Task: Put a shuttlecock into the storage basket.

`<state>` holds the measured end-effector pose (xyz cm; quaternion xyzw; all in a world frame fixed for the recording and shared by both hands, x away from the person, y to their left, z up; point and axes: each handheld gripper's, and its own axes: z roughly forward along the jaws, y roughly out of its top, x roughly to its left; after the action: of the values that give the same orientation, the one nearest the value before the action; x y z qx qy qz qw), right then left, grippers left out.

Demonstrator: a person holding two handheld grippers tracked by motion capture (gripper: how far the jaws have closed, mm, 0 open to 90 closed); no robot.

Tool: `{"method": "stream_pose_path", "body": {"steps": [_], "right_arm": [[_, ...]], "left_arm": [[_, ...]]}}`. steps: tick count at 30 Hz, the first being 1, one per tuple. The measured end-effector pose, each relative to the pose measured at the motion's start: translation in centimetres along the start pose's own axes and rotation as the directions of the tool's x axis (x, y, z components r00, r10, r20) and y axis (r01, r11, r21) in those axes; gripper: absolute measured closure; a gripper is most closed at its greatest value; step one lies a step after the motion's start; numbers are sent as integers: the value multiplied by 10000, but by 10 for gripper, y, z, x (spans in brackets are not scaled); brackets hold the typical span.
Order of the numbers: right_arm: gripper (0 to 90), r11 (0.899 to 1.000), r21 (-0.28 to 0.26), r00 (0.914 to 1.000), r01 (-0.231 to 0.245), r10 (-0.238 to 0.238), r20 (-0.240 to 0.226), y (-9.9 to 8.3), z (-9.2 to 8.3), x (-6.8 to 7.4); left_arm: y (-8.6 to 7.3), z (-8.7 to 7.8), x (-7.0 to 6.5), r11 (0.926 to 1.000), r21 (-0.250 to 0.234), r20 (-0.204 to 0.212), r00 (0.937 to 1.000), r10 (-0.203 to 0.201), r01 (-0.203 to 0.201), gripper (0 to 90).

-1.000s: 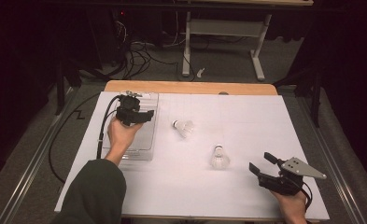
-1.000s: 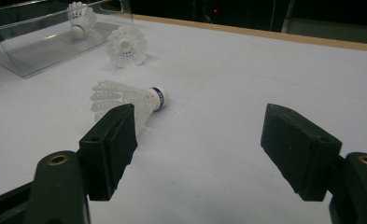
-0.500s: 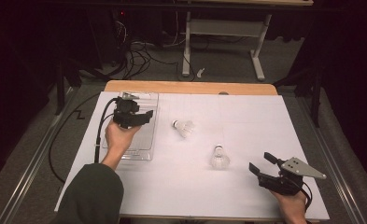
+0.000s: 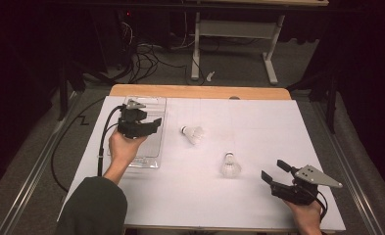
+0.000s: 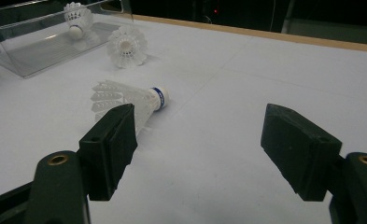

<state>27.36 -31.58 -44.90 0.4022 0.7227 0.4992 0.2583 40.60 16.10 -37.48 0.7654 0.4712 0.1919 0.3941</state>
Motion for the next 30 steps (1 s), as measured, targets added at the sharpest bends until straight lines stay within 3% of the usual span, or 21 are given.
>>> {"method": "stream_pose_path", "body": {"steps": [30], "right_arm": [[271,10000,-19,10000,19,-18,36,0,0,0]], "left_arm": [[-17,-23,-11,9984,-498,361,9990,279,-261,395]]}}
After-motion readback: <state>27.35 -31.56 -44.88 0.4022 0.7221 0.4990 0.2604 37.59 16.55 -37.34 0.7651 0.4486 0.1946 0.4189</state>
